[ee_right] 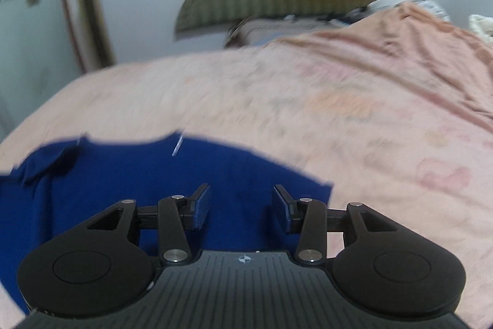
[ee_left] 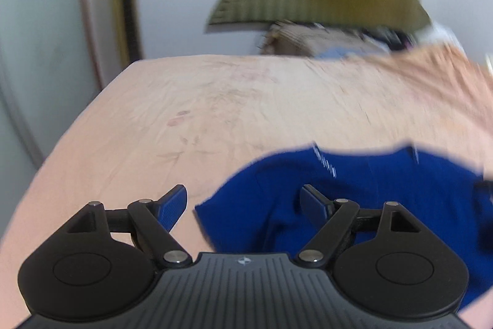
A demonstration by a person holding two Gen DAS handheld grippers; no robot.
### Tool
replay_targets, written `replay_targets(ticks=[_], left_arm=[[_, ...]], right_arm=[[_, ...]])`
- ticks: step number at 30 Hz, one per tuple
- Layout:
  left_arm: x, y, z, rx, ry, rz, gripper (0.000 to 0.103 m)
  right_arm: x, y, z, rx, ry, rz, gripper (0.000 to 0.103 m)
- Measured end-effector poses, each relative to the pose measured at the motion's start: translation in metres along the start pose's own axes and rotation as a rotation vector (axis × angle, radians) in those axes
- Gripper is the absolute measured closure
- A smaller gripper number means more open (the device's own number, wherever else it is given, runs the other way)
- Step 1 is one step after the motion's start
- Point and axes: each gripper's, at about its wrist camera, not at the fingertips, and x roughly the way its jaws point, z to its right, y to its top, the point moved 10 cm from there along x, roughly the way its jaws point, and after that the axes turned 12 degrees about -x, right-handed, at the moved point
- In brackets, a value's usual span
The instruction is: Fold small clothes
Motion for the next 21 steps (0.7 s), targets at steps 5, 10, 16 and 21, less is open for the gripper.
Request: replay_targets(ticks=[5,10,16,21], left_arm=[[-0.001,-0.027,0.057,0.416,0.027,0.074,0.022],[0.041,-0.021,0.092,0.538,0.135,0.111,0.02],[0.078,0.028,0.007,0.116,0.422,0.038,0.022],[0.038,0.016,-0.03,-0.004,0.308,0.033,0.022]], right_arm=[[0.007,-0.007,-0.013,-0.002,0.004,-0.022,0.048],[0.003,-0.005,-0.026,-0.042,0.009,-0.009,0.038],[-0.006,-0.013,-0.005,-0.017,-0.057,-0.018,0.034],[-0.033,-0.02,0.019,0.036,-0.081,0.016,0.033]])
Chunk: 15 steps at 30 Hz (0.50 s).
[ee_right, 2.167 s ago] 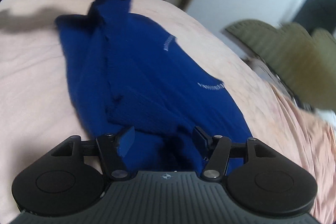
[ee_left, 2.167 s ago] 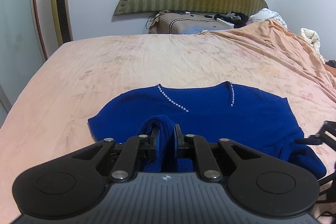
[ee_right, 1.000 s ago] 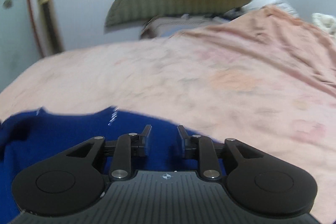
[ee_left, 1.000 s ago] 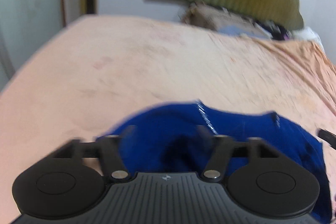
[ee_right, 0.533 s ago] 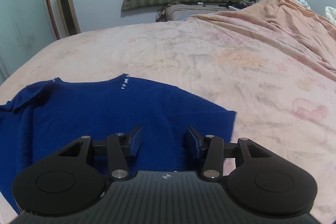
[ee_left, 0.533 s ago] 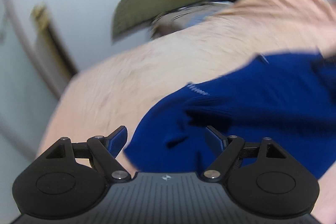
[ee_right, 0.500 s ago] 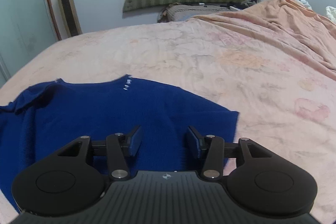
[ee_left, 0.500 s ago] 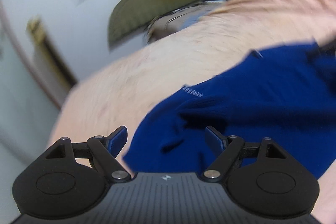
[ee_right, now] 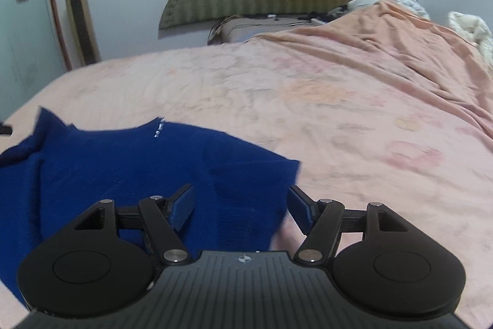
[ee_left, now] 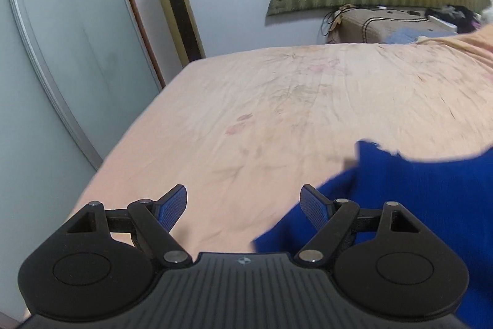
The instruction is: Fold small clothes
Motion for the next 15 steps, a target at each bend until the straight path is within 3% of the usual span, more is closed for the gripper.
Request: replay_targets(ticks=[2,5,9,11,12,13,15], left_arm=[[-0.018,-0.014,-0.002,0.04,-0.054,-0.003,0.022],[-0.037,-0.048,0.003,0.056,-0.201,-0.058,0.022],[-0.056,-0.088,0.003,0.02,-0.332,-0.143,0.023],[-0.062,-0.101,0.002,-0.01,-0.378,-0.172,0.039],[-0.064,-0.106,0.002,-0.019,-0.398,-0.192,0.054],[-0.065,-0.111,0.001,-0.026,-0.408,-0.21,0.067],[-0.069,-0.119,-0.001,-0.043,-0.427,-0.234,0.08]], right_arm=[[-0.013,-0.006,0.003,0.035,0.022,0.013,0.033],[-0.029,-0.022,-0.001,0.104,0.089,0.011,0.033],[-0.049,-0.042,-0.016,0.14,0.156,-0.014,0.033],[-0.058,-0.05,-0.025,0.138,0.176,-0.028,0.033],[-0.062,-0.054,-0.029,0.137,0.182,-0.035,0.035],[-0.065,-0.058,-0.032,0.139,0.177,-0.038,0.044],[-0.07,-0.065,-0.039,0.139,0.177,-0.052,0.062]])
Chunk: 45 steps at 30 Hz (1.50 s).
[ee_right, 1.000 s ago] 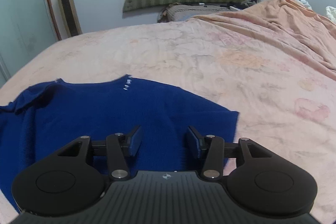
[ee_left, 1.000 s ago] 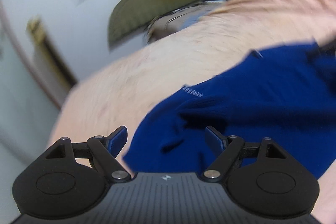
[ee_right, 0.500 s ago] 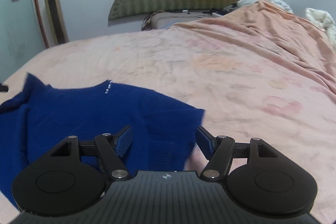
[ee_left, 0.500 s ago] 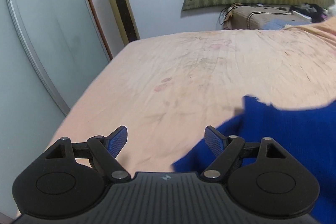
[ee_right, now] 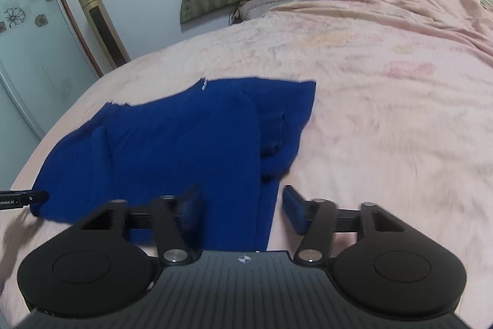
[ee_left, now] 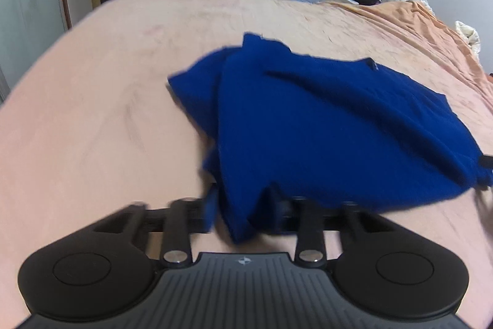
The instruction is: Fold small clothes
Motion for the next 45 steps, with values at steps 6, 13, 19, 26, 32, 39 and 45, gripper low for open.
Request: replay_targets(ticks=[6,13,19,26,32,39,45], left_arm=[[-0.019,0.001,0.004,0.006,-0.024,0.029,0.099],[-0.064,-0.004,0.008,0.111,-0.099,0.086,0.1],[-0.036,-0.041,-0.007,0.183,-0.038,-0.019,0.1],[-0.052,-0.02,-0.025,0.165,-0.022,-0.012,0.095],[-0.06,0.043,0.0,0.123,-0.044,0.16,0.094],[0.005,0.055,0.077,0.222,-0.093,0.158,0.094],[0.058,0.058,0.023,0.072,0.088,0.151,0.094]], right_arm=[[-0.002,-0.008,-0.013,-0.067,-0.027,-0.002,0.096],[-0.049,0.023,-0.007,-0.209,-0.205,0.109,0.099],[-0.032,-0.016,0.003,-0.216,-0.189,-0.055,0.098],[-0.036,-0.003,0.008,-0.225,-0.192,-0.03,0.065],[-0.006,0.058,0.009,-0.195,-0.131,0.064,0.064],[0.08,0.094,-0.025,-0.15,0.05,0.024,0.056],[0.128,0.09,0.011,-0.243,-0.273,-0.03,0.038]])
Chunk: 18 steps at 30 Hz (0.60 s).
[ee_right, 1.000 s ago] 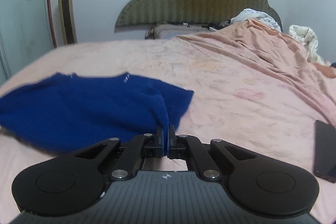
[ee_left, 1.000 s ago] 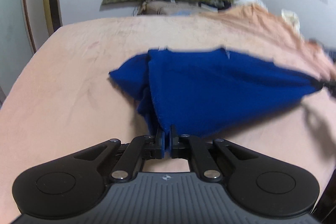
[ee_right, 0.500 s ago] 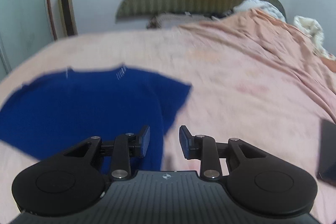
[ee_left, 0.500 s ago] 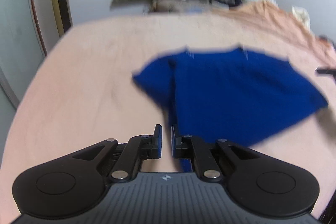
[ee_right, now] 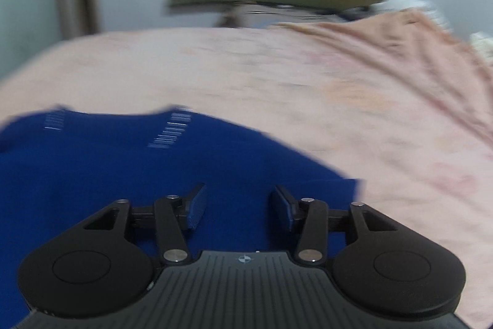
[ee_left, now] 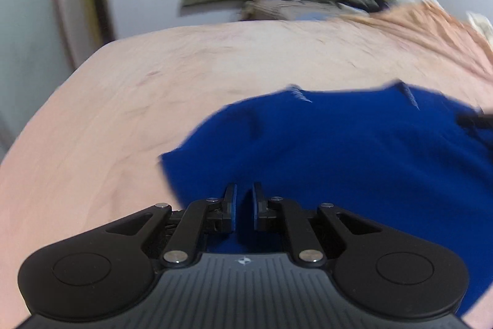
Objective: Fold small clothes
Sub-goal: 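Pull the folded edge with the left gripper to straighten it, then open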
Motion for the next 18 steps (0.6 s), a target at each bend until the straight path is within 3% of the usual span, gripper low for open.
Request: replay_targets(ticks=[3,6,8,10,11,14,18], left_arm=[[-0.016,0.014,0.004,0.004,0.01,0.052,0.093],[-0.02,0.033,0.028,0.03,-0.051,0.091,0.093],[-0.008,0.039,0.043,0.039,-0.064,0.064,0.09],[0.015,0.035,0.05,0.053,-0.017,-0.001,0.068],[0.028,0.033,0.049,0.048,0.009,-0.029,0.065],[0.049,0.023,0.03,0.001,0.046,-0.051,0.061],[0.036,0.029,0.022,-0.056,0.045,-0.013,0.06]], right_arm=[[-0.004,-0.006,0.013,0.07,-0.002,0.01,0.036],[-0.02,0.0,0.001,0.019,-0.012,0.067,0.035],[-0.024,0.003,-0.009,0.021,0.034,0.085,0.035],[-0.028,0.006,-0.024,0.016,0.077,0.09,0.032],[-0.029,0.006,-0.032,-0.005,0.086,0.092,0.03],[-0.023,-0.001,-0.042,-0.085,0.043,0.064,0.022],[-0.018,-0.008,-0.02,0.01,0.032,0.05,0.018]])
